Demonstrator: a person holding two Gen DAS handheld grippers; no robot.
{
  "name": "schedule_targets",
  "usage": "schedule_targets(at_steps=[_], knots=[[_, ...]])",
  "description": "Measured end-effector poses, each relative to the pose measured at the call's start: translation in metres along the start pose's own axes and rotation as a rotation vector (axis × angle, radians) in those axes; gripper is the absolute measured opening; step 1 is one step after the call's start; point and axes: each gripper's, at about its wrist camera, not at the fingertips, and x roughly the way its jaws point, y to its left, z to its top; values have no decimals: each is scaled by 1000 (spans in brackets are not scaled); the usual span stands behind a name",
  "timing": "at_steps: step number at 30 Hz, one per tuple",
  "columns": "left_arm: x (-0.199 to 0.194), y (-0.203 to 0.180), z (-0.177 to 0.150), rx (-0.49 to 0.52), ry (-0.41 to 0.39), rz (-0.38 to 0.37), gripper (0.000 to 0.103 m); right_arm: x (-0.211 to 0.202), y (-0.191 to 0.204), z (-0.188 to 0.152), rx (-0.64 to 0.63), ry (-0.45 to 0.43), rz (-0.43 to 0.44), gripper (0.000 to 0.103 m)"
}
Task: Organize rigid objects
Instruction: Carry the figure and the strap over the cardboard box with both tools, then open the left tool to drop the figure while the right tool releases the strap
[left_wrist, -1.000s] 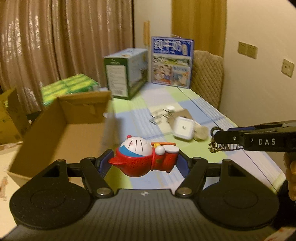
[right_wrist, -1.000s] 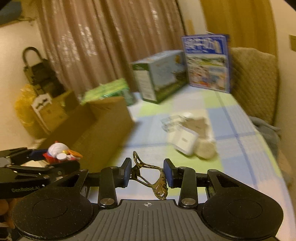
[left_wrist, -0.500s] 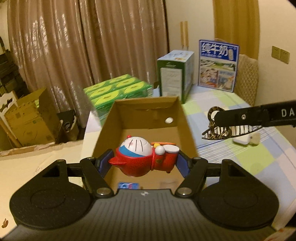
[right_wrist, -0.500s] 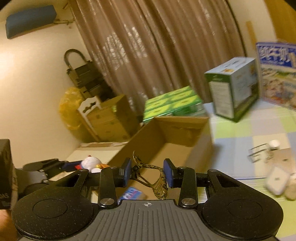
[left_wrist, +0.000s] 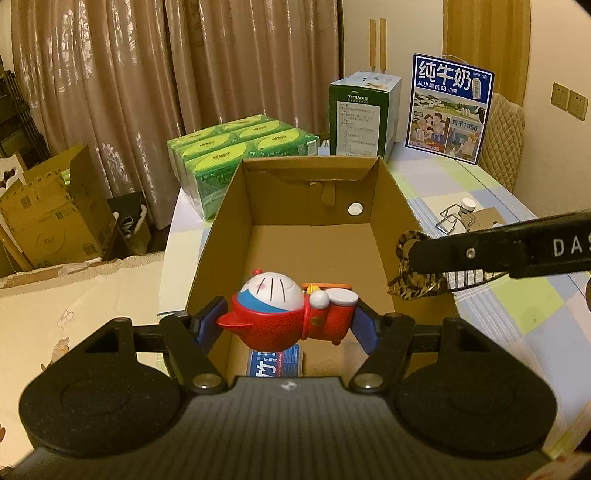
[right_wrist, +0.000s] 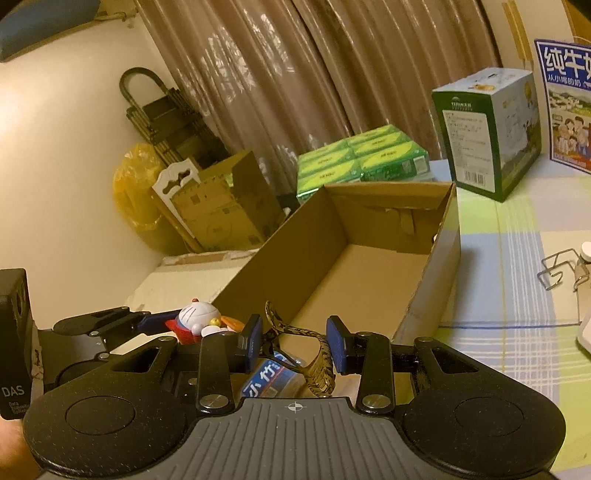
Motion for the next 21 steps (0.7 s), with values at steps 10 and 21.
schedule_targets(at_steps=[10,21], knots=[[8,0,-2,6,13,-14,67,6,0,-5,9,22,-34,34],[12,0,-5,-4,23,-14,68,5,1,-6,14,25,-48,34]])
